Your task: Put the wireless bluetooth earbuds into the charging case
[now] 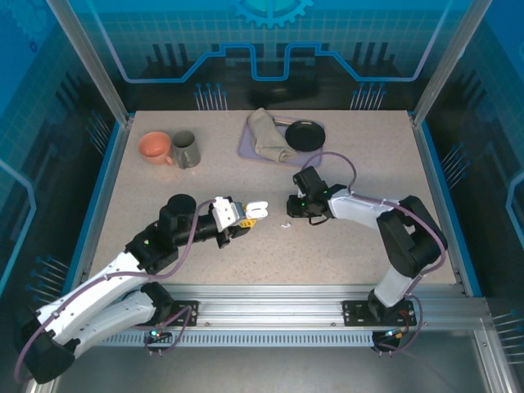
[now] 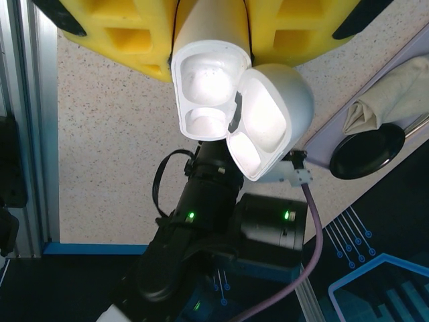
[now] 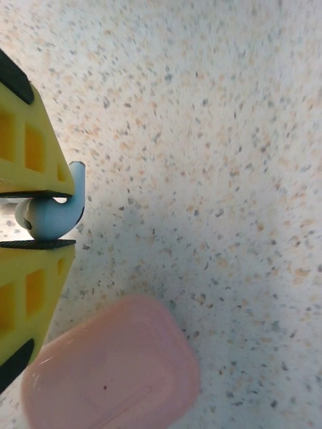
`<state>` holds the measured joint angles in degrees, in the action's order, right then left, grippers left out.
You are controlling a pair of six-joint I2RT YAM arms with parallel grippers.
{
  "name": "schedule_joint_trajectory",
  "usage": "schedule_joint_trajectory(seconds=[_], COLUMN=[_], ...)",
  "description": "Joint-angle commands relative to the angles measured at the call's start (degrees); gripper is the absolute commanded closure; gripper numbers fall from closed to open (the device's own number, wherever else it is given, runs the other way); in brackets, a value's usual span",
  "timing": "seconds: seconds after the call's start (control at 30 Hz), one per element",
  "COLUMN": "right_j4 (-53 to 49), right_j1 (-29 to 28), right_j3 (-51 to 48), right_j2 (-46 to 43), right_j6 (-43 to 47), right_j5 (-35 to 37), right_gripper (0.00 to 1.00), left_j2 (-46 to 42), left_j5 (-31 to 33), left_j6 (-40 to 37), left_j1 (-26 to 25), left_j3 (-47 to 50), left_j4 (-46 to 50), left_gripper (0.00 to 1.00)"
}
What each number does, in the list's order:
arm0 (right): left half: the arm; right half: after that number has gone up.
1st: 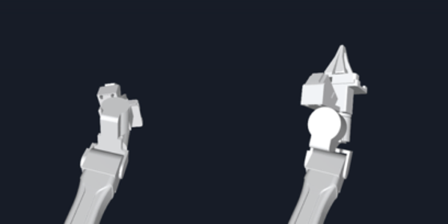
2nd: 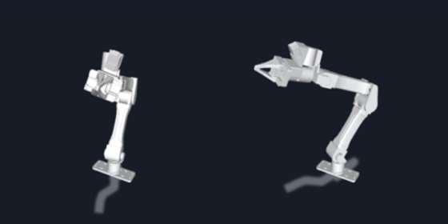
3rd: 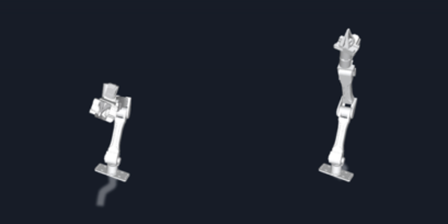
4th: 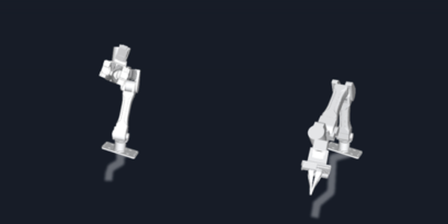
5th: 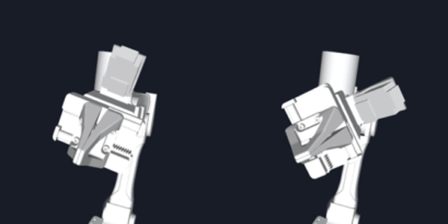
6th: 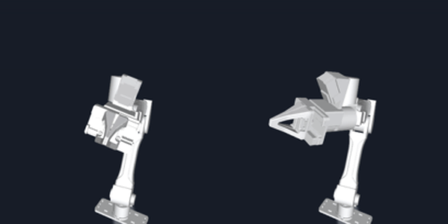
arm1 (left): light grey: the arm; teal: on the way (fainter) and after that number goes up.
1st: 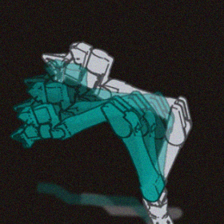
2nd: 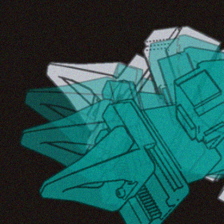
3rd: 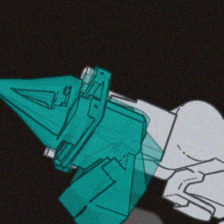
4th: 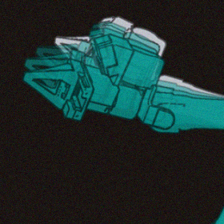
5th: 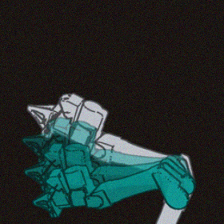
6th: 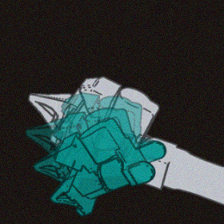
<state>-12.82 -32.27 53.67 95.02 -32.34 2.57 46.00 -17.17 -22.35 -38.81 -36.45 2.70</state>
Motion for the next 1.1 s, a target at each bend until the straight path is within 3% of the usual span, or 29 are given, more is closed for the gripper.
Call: schedule_joint_trajectory(seconds=[0.0,0.33,0.57,0.73,1.07], right_j4=[2.18,1.77,0.15,0.25,1.74], right_j1=[-0.64,-0.99,-3.73,-8.58,-24.78], right_j3=[-2.46,-9.77,-8.98,-6.04,-0.32], right_j2=[-5.71,-28.25,-40.61,-44.08,-42.22], right_j6=[6.94,21.12,31.85,36.69,45.63], right_j5=[0.64,3.58,5.42,7.66,20.00], right_gripper=[0.78,0.77,0.77,0.77,0.77], left_j2=[0.78,4.57,7.97,9.95,10.70], left_j5=[-0.57,-1.47,-2.00,-2.00,-2.67], left_j6=[2.04,5.01,6.92,8.34,9.09], left_j1=[-0.37,-0.39,-0.37,-0.38,-0.33], left_j3=[0.94,0.87,-1.01,-2.18,-1.72], left_j4=[-1.62,-5.11,-5.96,-6.70,-9.64], left_gripper=[1.00,1.00,1.00,1.00,1.00])
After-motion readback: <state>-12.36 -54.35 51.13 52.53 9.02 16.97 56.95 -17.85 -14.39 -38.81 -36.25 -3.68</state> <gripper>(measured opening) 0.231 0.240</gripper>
